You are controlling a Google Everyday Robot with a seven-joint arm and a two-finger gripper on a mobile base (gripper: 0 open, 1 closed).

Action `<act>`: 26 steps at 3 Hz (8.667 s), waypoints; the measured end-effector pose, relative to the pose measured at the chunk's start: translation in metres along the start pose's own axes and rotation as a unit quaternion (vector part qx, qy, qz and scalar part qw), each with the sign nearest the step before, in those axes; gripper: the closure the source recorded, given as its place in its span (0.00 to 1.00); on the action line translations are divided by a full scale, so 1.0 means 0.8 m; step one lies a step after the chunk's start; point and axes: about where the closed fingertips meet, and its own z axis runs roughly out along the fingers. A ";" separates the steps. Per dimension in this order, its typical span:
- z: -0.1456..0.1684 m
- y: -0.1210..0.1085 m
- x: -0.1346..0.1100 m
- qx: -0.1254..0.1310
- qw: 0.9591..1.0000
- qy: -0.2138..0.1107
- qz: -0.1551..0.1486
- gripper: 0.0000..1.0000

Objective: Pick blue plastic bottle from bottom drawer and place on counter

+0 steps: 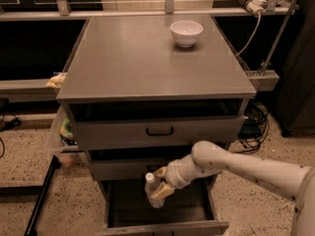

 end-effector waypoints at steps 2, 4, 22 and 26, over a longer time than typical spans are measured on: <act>-0.033 -0.021 -0.036 0.021 1.000 0.013 0.001 1.00; -0.118 0.001 -0.109 0.058 0.998 0.013 0.002 1.00; -0.449 -0.216 -0.417 0.158 0.980 -0.054 0.106 1.00; -0.449 -0.216 -0.417 0.157 0.980 -0.054 0.106 0.11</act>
Offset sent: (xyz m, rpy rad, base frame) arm 0.0159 0.0027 0.0390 -0.0249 -0.0262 -0.0305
